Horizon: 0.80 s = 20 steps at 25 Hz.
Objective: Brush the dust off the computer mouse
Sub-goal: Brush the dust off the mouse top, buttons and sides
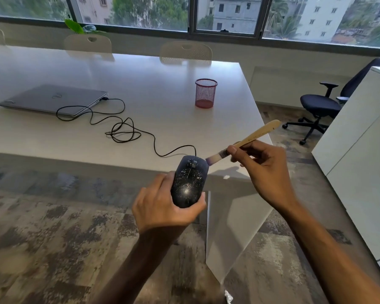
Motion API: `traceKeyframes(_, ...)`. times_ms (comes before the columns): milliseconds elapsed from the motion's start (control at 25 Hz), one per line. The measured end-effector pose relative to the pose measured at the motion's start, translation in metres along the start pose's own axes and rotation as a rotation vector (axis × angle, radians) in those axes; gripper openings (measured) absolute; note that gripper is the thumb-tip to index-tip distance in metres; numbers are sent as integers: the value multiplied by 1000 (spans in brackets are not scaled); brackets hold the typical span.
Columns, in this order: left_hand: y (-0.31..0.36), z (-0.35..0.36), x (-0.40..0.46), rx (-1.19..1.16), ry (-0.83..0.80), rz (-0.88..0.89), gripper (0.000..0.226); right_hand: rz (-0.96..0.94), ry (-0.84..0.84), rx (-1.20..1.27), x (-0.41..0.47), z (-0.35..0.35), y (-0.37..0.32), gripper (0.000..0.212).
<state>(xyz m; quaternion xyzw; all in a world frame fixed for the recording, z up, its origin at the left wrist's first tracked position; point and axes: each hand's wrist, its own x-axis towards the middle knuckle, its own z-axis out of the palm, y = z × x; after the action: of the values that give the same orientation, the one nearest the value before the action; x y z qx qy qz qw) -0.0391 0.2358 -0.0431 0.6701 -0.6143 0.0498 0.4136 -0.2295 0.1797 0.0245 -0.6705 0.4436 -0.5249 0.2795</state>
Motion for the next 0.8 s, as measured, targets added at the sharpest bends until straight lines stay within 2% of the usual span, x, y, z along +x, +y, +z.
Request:
traceKeyframes(280,-11,-3,-29,34,132,160,55,17,25,-11,-24,7,-6,7)
traceKeyframes(600,-37,-20,-41,-17,-12,140,64,67,44,-1,-46,36,-9,12)
traceKeyframes(800,-61,-26,-54,-34,-45,161,71,76,18,-34,-69,51,-8,12)
